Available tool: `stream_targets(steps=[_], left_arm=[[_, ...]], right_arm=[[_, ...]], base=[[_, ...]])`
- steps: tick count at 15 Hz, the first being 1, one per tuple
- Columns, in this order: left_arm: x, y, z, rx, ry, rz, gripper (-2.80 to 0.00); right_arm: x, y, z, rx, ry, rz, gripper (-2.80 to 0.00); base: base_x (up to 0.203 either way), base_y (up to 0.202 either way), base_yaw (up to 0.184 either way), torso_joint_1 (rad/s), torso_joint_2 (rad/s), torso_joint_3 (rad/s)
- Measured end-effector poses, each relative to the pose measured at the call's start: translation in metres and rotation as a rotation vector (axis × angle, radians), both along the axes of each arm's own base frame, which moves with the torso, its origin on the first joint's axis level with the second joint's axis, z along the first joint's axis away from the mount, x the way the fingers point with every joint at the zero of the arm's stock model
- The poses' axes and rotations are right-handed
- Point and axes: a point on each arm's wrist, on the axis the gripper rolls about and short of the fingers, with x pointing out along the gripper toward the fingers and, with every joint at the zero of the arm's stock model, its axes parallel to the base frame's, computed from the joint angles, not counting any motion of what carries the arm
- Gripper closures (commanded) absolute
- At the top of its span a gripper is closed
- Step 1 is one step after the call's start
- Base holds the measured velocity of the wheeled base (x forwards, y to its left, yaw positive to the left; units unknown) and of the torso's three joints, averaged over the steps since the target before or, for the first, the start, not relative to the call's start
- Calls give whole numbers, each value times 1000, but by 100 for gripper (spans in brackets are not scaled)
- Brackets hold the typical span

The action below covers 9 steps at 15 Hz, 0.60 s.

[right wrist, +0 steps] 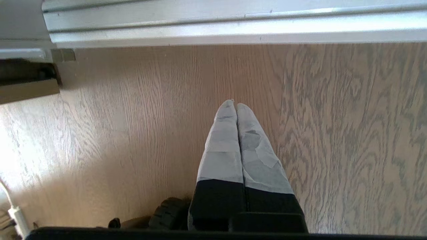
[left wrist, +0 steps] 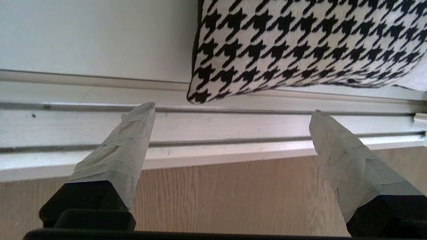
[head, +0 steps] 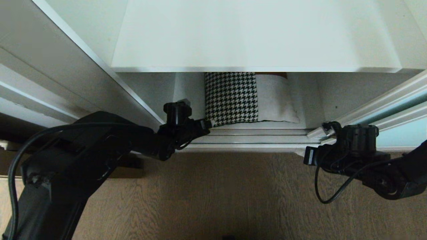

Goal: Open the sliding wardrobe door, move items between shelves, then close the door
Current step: Place the pillow on the higher shelf

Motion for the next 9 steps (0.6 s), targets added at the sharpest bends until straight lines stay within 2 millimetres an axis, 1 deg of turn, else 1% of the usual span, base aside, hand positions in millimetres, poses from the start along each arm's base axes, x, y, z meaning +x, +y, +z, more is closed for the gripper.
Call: stream_targets(steps=[2,5,9], left_arm=[[7,-3,-5,-4,-30,10,-280],[21,-12,-20,-11,-98,34,-280],[37,-22,-36,-38,-148,0,-280]], right_arm=[[1,0,-1,3,-10,2,0],[1,0,-4,5,-14,1,0],[0,0,-3,9,-15,9,0]], base=[[0,0,0,0,0,0],[0,0,0,0,0,0],[0,0,0,0,0,0]])
